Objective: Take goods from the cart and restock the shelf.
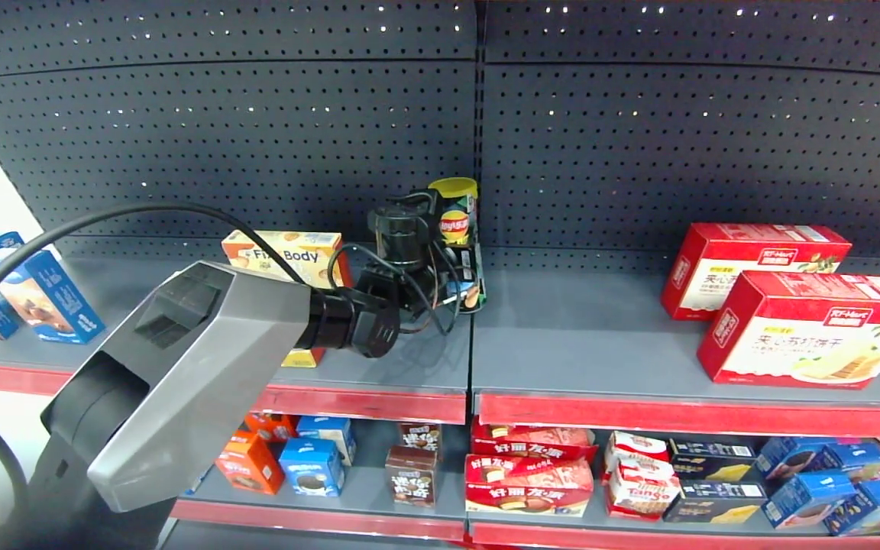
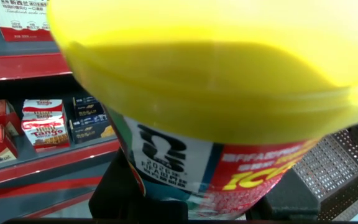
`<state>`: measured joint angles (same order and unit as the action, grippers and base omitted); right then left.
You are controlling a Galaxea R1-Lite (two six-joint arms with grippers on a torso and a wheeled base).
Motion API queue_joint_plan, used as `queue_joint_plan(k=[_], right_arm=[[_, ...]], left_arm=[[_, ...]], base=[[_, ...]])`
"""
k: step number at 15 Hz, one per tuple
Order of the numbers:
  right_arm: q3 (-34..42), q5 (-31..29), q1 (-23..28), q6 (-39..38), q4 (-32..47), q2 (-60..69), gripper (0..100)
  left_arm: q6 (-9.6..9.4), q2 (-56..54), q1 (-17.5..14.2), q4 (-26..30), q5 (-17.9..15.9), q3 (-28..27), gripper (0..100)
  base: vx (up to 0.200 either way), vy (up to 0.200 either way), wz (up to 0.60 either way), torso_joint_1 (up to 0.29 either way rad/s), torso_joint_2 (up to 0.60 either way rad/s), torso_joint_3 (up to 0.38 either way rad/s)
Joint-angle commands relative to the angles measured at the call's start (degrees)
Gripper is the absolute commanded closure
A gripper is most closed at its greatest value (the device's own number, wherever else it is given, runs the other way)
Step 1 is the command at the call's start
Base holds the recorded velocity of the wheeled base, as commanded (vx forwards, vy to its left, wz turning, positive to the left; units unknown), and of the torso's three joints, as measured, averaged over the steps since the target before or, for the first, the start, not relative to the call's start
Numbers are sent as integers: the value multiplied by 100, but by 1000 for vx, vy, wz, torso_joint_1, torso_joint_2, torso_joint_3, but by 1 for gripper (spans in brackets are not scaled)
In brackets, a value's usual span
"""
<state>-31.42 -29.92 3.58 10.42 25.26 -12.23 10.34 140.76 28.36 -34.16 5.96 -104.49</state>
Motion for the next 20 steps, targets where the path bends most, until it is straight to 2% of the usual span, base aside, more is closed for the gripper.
queue_joint_plan(k=[1,4,8,9,10,11,13,15,16,20], right_arm=[[-14,12,-7,4,-3,10,100],[-31,12,-24,4,-3,19,100],[-5,12,-60,-5,5,107,100],[21,12,-60,-5,23,203,100],[4,3,-60,-5,14,212,100],[-23,3,-60,-5,14,194,100],[-40,12,-51,4,5,177,100],[-58,21,-60,4,5,177,100],[-75,21,-51,4,-3,177,100],[-119,21,-60,-5,5,212,100]], left_arm=[[3,-58,144,6,63,95,100],[-5,-172,320,-3,248,174,100],[12,-348,364,-38,283,324,100],[135,-568,320,-30,283,385,100],[144,-743,267,6,230,455,100],[126,-919,214,14,177,614,100],[65,-1376,249,6,81,1282,100],[-58,-1675,320,-21,10,1774,100],[-199,-1816,355,-47,-42,2037,100],[-243,-2062,636,-3,-51,2222,100]], base=[[0,0,0,0,0,0],[0,0,0,0,0,0],[0,0,0,0,0,0],[0,0,0,0,0,0],[0,0,0,0,0,0],[0,0,0,0,0,0],[0,0,0,0,0,0],[0,0,0,0,0,0],[0,0,0,0,0,0],[0,0,0,0,0,0]])
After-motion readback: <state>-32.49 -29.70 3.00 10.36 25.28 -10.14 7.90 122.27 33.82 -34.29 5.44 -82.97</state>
